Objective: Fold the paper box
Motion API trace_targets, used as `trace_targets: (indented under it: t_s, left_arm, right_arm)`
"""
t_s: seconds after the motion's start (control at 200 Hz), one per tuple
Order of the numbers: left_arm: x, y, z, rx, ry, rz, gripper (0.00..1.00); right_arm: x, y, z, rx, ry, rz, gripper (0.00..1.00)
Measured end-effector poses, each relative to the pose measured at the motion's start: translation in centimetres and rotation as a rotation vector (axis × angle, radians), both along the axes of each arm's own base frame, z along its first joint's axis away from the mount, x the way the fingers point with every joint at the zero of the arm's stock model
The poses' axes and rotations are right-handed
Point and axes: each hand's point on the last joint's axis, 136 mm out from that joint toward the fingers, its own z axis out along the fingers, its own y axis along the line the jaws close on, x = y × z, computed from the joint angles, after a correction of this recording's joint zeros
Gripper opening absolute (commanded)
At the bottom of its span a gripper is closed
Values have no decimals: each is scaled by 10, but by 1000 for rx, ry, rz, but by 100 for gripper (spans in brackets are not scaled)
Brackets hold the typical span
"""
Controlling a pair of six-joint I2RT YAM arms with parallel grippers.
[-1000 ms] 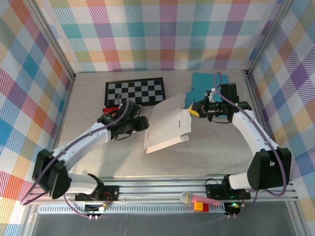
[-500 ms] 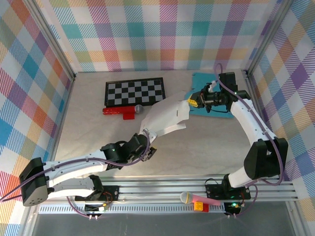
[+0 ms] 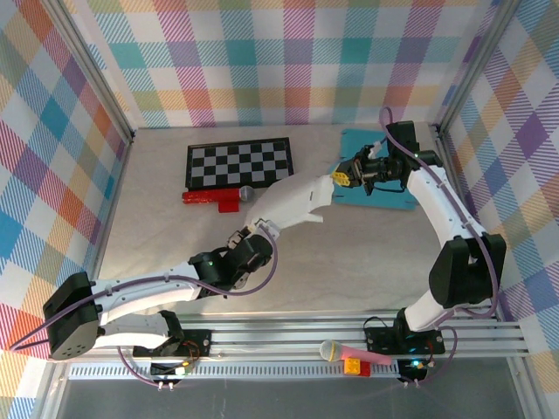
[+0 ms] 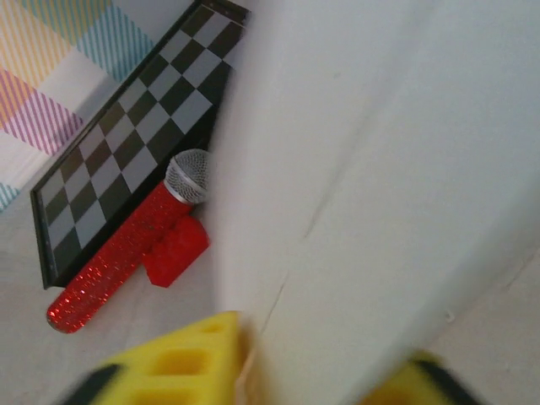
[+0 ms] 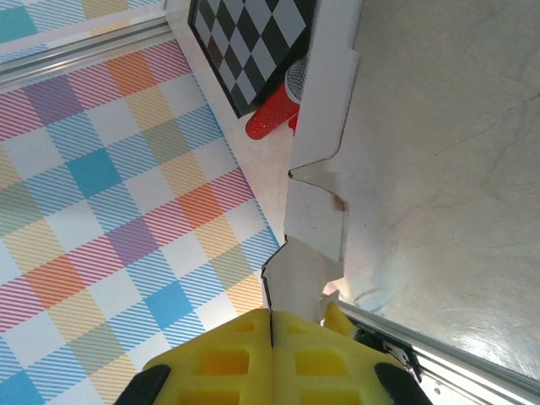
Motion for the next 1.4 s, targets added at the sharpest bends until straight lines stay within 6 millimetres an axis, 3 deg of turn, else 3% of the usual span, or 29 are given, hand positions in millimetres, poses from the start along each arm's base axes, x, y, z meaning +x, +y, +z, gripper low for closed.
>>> trace_targets:
  t_s: [0.16, 0.27, 0.43, 0.555, 0.685, 0.74, 0.88, 0.955, 1.03, 1.11, 1.215, 1.315, 1.4]
  left_arm:
    - [7, -4, 21, 12, -38, 3, 0]
    - [13, -4, 38, 23, -58, 27, 0]
    - [19, -7, 77, -15, -89, 55, 0]
    - [21, -5, 101, -43, -75, 78, 0]
    - [23, -5, 114, -32, -22, 108, 0]
    - [24, -8, 113, -21, 7, 117, 0]
    - [24, -12, 102, 45, 97, 141, 0]
    - [24, -14, 97, 76, 136, 155, 0]
    - [24, -17, 95, 97, 167, 170, 0]
    - [26, -20, 94, 109, 188, 184, 0]
    - [26, -21, 94, 119, 208, 198, 0]
    - [26, -22, 95, 121, 216, 204, 0]
    - [24, -21, 95, 122, 223, 206, 0]
  right_arm:
    - [3, 2, 5, 17, 11, -2, 0]
    - [7, 2, 18, 26, -9, -10, 30]
    - [20, -3, 45, -12, -92, -58, 63]
    - [22, -16, 67, -84, -167, -131, 73]
    - [2, -32, 93, -203, -262, -245, 80]
    - [-15, -30, 110, -245, -337, -283, 80]
    - [-74, 2, 148, -250, -498, -265, 80]
    - [-87, 17, 156, -254, -534, -257, 80]
    - [-88, 33, 157, -272, -533, -252, 79]
    - [-80, 53, 150, -297, -501, -246, 76]
    - [-66, 76, 117, -365, -418, -231, 72]
    - [-59, 84, 89, -423, -351, -229, 66]
    - [-55, 85, 81, -440, -324, -245, 60]
